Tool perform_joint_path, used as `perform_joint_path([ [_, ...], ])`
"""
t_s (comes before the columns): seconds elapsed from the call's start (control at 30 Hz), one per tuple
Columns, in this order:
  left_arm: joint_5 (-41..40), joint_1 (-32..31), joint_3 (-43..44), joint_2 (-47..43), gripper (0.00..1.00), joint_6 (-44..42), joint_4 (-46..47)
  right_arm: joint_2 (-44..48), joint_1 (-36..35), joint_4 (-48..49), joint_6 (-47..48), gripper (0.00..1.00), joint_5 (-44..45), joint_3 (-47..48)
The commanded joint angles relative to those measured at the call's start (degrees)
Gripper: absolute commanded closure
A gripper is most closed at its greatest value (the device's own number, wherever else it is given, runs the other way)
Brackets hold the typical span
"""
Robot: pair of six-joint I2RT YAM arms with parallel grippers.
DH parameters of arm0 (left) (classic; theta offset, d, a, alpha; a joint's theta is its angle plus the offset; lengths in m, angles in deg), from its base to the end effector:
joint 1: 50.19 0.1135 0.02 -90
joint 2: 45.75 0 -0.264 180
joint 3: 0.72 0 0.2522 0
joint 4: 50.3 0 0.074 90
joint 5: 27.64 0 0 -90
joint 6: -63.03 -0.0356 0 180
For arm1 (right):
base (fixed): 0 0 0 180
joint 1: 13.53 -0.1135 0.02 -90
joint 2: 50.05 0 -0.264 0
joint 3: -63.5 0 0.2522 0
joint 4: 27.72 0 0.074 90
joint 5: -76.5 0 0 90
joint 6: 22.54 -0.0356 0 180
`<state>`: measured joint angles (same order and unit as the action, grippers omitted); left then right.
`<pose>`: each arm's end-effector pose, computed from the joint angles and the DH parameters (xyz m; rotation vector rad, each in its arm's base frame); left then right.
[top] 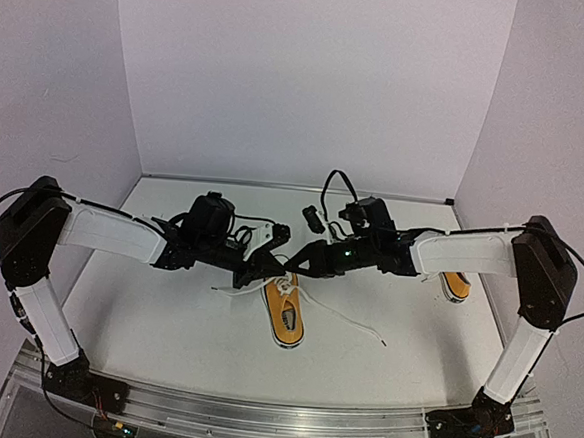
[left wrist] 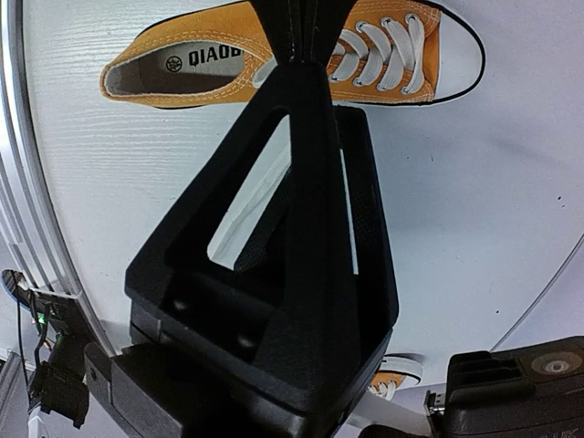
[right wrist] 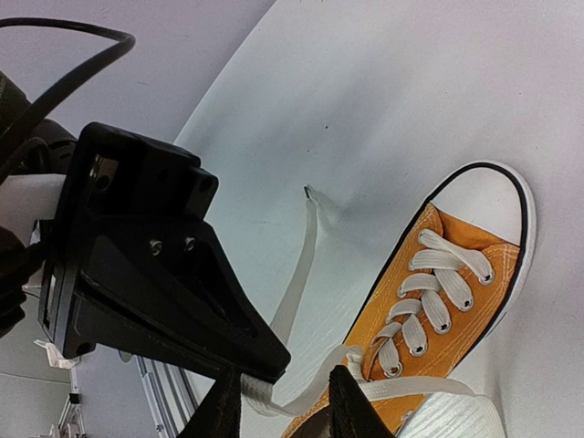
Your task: Tie the shoes
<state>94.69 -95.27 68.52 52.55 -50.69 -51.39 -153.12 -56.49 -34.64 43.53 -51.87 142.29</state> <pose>0.2468 -0.2744 0.2000 1.4619 1.5206 -0.8146 0.2753 0.2866 0.2142 -0.8123 2.1603 1.3609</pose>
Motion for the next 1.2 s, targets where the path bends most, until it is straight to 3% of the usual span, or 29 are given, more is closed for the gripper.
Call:
perform_joint_path([
  [0.0,-0.29,-0.35,2.66,-0.10,1.00,0.31,1.91,-0.69,-0.48,1.78,0.40,0.74,-1.16,2.08],
  [0.13,-0.43,-0.42,2.99,0.15,1.00,0.31,1.83,-0.65,-0.69,1.77,0.48,0.77,-1.78,2.04],
  [0.3,-1.26,-0.45,3.21,0.29,1.00,0.45,1.89,-0.47,-0.93,1.59,0.56,0.99,-2.15,1.85],
  [0.37,-1.84,-0.45,3.33,0.31,1.00,0.57,1.78,-0.11,-0.94,1.47,0.67,1.00,-1.98,1.58],
  [0.4,-2.31,-0.45,3.32,0.25,0.97,0.74,1.64,0.17,-0.91,1.39,0.77,1.00,-1.68,1.42],
  [0.53,-4.13,-0.46,2.37,-0.63,0.69,0.68,0.62,2.18,-0.96,1.33,0.87,1.00,0.43,0.54],
  [0.7,-5.05,-0.38,-1.16,-2.06,0.52,2.17,3.58,4.50,-0.90,1.45,0.28,1.00,3.88,-0.71],
  [0.87,-3.60,-0.58,-1.54,-0.13,0.48,4.84,6.35,6.50,-0.83,1.75,-0.50,1.00,7.98,-2.06],
  [1.17,-4.08,-2.47,0.87,4.14,0.55,5.07,8.10,7.50,-0.68,1.95,-1.69,1.00,10.08,-3.51],
])
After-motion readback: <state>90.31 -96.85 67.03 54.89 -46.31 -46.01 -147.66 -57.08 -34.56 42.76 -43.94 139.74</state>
